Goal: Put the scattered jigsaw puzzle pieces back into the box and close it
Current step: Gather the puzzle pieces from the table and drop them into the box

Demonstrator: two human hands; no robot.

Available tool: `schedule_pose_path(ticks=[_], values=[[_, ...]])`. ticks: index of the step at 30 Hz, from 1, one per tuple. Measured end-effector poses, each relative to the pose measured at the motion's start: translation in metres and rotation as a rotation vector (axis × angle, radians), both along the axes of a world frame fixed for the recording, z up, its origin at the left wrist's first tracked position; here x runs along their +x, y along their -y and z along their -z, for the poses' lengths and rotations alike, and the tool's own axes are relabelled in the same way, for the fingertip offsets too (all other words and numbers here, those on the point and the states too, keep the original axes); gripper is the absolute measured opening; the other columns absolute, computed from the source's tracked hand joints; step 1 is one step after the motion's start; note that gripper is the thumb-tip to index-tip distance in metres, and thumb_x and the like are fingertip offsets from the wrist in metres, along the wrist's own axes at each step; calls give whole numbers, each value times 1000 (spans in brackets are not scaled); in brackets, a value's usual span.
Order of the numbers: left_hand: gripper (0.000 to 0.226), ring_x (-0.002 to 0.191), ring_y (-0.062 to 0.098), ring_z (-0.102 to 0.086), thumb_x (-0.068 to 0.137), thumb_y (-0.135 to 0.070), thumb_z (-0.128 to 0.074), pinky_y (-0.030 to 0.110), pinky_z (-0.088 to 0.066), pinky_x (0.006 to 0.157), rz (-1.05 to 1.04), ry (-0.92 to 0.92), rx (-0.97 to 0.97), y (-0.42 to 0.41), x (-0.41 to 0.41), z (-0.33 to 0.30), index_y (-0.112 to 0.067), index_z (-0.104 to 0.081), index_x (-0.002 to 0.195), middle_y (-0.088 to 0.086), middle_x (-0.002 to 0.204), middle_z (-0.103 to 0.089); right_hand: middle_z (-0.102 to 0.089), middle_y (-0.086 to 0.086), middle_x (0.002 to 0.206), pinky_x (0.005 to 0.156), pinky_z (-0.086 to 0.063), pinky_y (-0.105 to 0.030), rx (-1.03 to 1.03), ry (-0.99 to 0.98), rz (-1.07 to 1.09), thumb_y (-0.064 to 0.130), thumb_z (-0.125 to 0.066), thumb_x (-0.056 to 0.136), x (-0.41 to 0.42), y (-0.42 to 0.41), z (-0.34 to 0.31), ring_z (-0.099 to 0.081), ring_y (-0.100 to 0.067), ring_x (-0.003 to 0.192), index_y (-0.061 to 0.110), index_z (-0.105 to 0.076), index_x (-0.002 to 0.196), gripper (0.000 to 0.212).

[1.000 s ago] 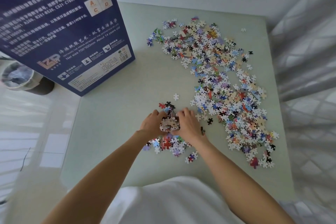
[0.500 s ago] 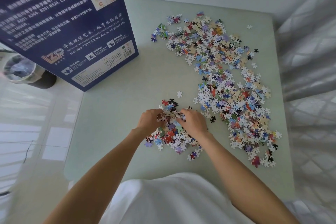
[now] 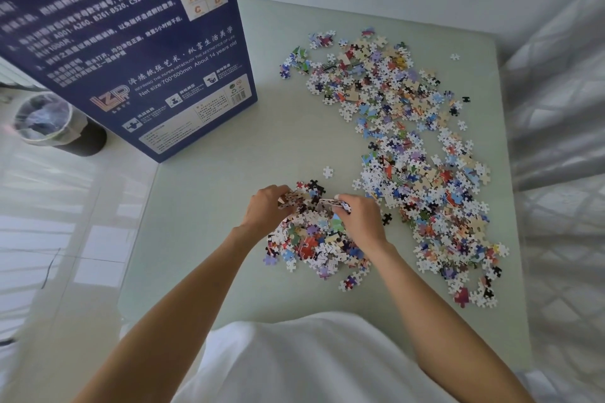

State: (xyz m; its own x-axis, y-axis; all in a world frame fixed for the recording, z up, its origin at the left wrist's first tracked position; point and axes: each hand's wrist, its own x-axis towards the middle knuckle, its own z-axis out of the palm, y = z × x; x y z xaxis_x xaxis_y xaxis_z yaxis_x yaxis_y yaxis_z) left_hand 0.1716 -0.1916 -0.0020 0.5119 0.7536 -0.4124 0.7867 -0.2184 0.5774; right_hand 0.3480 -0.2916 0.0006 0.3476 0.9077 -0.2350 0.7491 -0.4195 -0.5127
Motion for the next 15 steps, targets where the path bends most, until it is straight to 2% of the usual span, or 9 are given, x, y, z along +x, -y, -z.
schedule_pose_path(ticks=[2, 5, 7, 9, 11, 12, 15], values=[[31, 86, 20, -64, 84, -25, -68, 26, -48, 75, -30, 15, 5, -2, -4, -5, -10, -63, 111, 6, 105, -68, -71, -10, 98, 67, -46, -19, 17, 6, -5, 19, -66, 86, 3, 1, -3, -54, -10, 64, 6, -63, 117, 34], [26, 76, 13, -60, 84, -27, -68, 21, -43, 68, -44, 16, 34, -5, -11, -14, -10, -66, 104, 3, 97, -71, -72, -10, 96, 71, -52, -22, 48, 19, -47, 19, -67, 85, 7, 0, -10, -66, -17, 77, 5, -65, 113, 32], [26, 76, 14, -60, 84, -28, -68, 21, -41, 66, -45, 28, 62, -7, -15, -22, -12, -67, 105, 4, 94, -72, -72, -10, 97, 73, -50, -17, 67, 22, -67, 19, -68, 84, 7, -4, -19, -68, -18, 80, 4, -66, 111, 31], [27, 77, 15, -62, 83, -28, -68, 19, -40, 65, -38, 61, 103, -10, -18, -34, -13, -68, 106, 4, 94, -72, -72, -9, 96, 63, -42, -5, 82, 8, -78, 19, -69, 83, 7, -10, -32, -63, -8, 68, 4, -66, 111, 32], [28, 78, 14, -64, 83, -27, -68, 14, -39, 65, -17, 114, 171, -14, -21, -52, -14, -69, 108, 3, 95, -72, -72, -9, 94, 51, -38, -3, 125, -27, -79, 19, -69, 83, 4, -20, -51, -48, 7, 49, 3, -66, 110, 32], [28, 77, 12, -64, 83, -27, -68, 12, -39, 64, -7, 148, 216, -18, -23, -63, -14, -69, 108, 2, 94, -73, -72, -10, 93, 49, -38, -3, 154, -50, -82, 18, -69, 83, 2, -26, -62, -45, 8, 42, 3, -66, 110, 32], [23, 75, 12, -68, 82, -27, -70, 16, -46, 64, 18, 270, 375, -35, -32, -108, -17, -71, 102, -3, 88, -73, -72, -9, 90, 48, -37, -2, 237, -91, -134, 16, -69, 81, -1, -53, -101, -45, 11, 39, 2, -67, 108, 30]])
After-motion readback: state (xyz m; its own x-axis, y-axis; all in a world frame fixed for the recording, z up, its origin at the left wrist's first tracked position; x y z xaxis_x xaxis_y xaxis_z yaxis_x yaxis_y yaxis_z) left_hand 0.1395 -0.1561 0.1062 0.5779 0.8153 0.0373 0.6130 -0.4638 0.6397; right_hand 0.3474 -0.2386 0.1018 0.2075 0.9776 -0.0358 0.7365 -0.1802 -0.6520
